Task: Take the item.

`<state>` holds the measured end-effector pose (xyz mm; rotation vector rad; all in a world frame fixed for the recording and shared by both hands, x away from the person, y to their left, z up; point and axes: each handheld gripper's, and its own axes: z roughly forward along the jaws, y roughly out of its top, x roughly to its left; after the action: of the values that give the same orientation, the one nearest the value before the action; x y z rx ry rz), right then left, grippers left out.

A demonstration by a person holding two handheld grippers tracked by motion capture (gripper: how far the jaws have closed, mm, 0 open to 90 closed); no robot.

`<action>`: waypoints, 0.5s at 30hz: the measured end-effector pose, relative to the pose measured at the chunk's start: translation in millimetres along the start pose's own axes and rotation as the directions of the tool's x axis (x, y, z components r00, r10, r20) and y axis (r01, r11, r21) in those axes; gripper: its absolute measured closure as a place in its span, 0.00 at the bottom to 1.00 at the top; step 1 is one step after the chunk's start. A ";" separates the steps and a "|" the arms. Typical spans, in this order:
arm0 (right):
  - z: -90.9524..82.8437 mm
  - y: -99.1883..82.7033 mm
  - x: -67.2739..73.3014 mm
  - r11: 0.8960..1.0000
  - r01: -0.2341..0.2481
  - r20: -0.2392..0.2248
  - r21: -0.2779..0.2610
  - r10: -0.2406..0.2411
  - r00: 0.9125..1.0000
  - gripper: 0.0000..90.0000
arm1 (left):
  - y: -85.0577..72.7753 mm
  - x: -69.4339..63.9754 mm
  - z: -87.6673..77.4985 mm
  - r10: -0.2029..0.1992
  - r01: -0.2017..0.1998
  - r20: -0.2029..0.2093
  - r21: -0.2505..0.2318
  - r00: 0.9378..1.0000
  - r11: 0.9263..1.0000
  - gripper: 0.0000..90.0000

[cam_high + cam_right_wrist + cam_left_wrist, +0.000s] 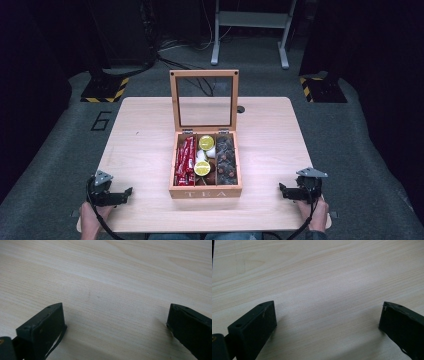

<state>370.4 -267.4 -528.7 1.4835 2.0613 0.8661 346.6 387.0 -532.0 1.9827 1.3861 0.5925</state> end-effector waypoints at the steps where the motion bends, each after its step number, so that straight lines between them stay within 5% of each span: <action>1: 0.3 0.1 -1.3 1.000 0.024 0.002 -0.004 -0.024 1.000 0.01 | 0.1 -0.2 -0.5 0.000 0.000 0.007 0.008 1.000 1.000 0.00; 11: 0.6 1.0 0.7 1.000 0.014 0.007 -0.008 -0.014 1.000 0.01 | -1.1 -1.5 -1.2 -0.004 0.004 0.005 -0.003 1.000 1.000 0.00; 15: 1.1 1.4 0.8 1.000 0.028 0.017 -0.011 -0.028 0.999 0.01 | 1.2 -3.2 -6.3 -0.020 0.020 0.040 -0.010 0.999 1.000 0.00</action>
<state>371.8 -266.1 -528.5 1.4478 2.0566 0.8505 342.0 385.3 -526.8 1.9596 1.3738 0.5470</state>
